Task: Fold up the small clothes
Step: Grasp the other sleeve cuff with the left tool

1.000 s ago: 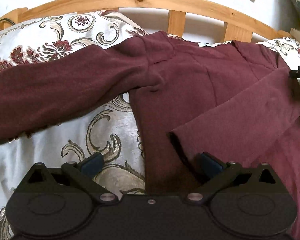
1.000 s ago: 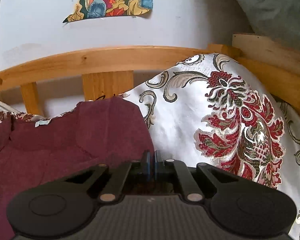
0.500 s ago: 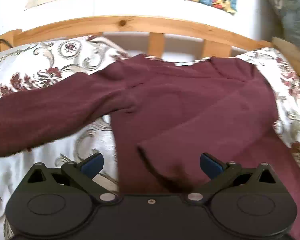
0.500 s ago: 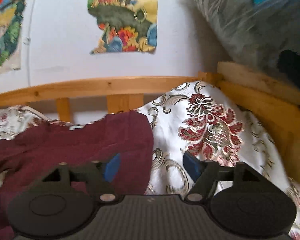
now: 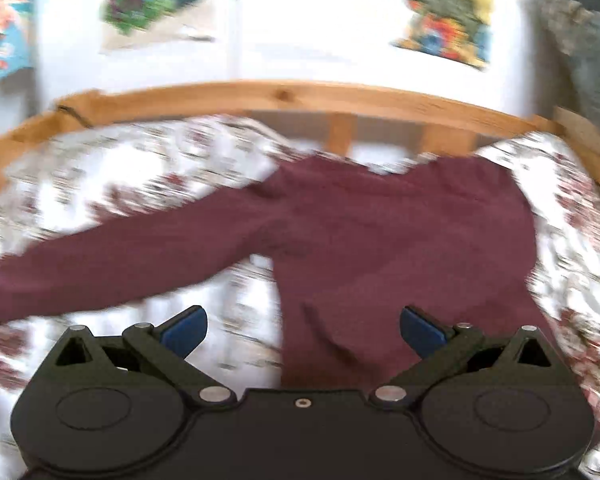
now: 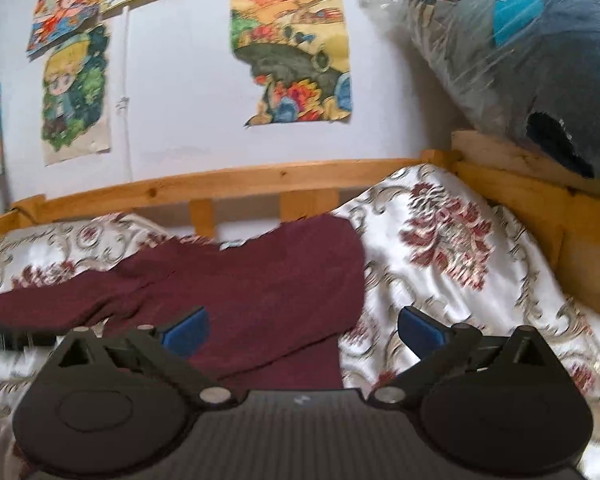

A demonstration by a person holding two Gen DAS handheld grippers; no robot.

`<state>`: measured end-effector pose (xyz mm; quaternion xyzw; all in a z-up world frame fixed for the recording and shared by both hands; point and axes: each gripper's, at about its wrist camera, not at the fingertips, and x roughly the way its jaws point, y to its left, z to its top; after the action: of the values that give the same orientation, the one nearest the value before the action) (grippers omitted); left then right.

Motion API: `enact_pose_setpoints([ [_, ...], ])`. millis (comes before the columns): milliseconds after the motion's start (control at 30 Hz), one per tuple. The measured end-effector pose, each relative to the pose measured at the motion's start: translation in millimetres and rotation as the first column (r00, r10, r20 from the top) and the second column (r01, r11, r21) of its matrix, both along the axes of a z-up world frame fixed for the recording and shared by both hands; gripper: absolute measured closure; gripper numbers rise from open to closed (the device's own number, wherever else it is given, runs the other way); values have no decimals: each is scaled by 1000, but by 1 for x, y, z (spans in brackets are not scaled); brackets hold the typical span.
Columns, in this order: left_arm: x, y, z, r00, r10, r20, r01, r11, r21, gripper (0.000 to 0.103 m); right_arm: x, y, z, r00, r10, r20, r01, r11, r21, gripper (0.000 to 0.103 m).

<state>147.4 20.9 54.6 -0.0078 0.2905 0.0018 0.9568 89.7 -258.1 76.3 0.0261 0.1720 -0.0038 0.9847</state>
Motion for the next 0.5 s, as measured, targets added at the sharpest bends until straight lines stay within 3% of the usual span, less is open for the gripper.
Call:
enact_pose_setpoints([
  [167, -5, 82, 28, 985, 166, 53, -169, 983, 73, 1, -6, 24, -22, 998, 52, -29, -51, 999, 12, 0],
  [333, 0, 174, 46, 948, 311, 68, -317, 938, 140, 1, -3, 51, -39, 993, 112, -45, -110, 993, 44, 0],
  [400, 5, 205, 46, 950, 309, 51, -313, 934, 174, 1, -1, 63, -43, 988, 143, -53, -140, 989, 50, 0],
  [500, 12, 235, 43, 981, 192, 10, -191, 967, 168, 1, 4, 80, -48, 979, 192, -72, -190, 981, 41, 0],
])
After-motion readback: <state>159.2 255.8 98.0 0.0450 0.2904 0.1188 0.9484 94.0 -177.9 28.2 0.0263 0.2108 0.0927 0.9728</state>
